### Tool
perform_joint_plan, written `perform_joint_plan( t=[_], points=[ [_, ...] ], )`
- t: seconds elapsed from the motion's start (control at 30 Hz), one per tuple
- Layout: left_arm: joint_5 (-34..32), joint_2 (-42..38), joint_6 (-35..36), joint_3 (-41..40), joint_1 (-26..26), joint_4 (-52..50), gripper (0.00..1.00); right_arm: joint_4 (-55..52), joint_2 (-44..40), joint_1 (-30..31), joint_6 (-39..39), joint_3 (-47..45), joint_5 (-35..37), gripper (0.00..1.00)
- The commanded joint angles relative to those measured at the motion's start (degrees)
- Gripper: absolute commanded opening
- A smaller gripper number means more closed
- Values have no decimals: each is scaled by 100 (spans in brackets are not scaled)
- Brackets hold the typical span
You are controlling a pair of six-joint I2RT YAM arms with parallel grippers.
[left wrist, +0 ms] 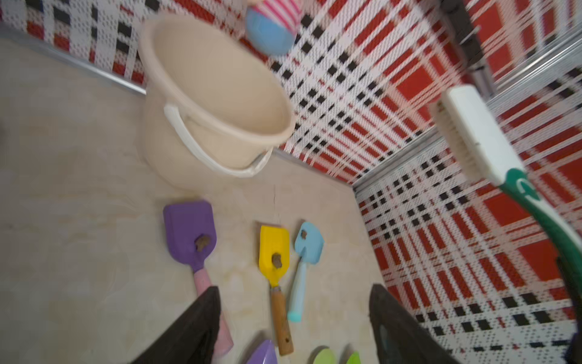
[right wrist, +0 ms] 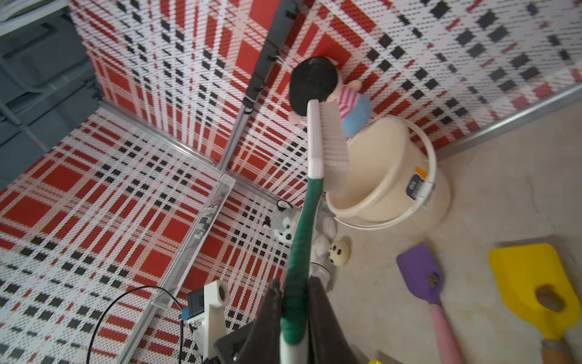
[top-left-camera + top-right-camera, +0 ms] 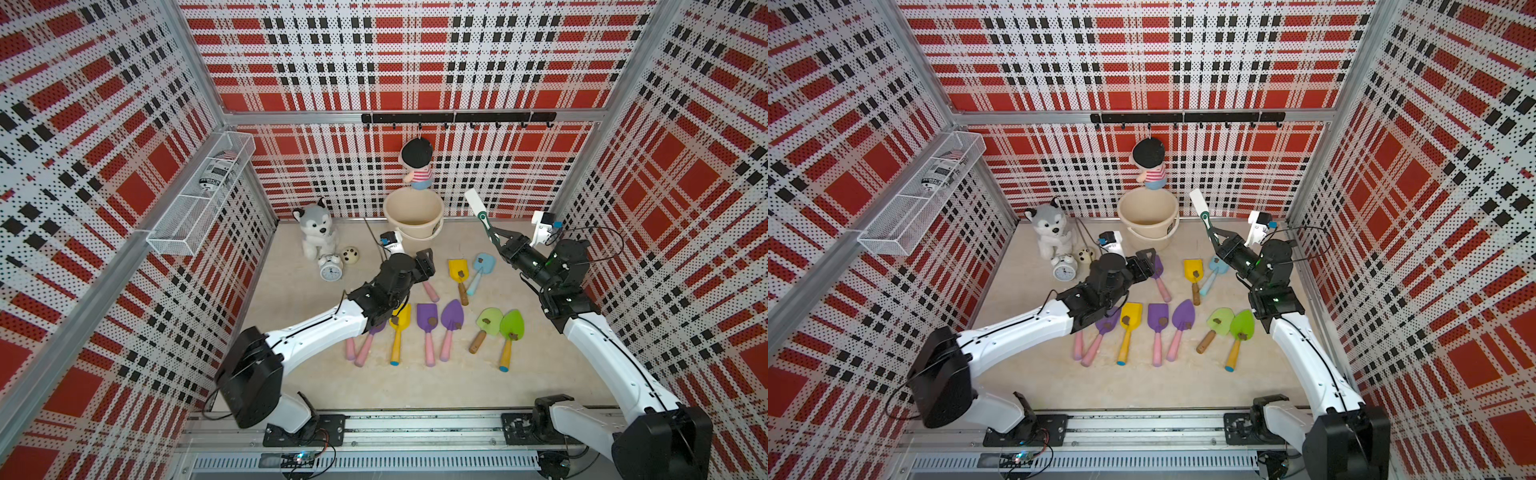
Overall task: Brush the soil off the hand trowel and place it into the bucket
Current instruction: Pick up the hand trowel from the center of the board.
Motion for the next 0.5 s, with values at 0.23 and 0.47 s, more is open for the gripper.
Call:
perform_joint_plan(
  t=[0.23,0.47],
  points=[
    [-385,1996,-218,1383,-190,-948,71,-957,-623,-147,-441,-55,77,0],
    [-778,2892,-335,2091,-202,-1551,69,-983,-743,-173,-466,-159,88,0]
  ],
)
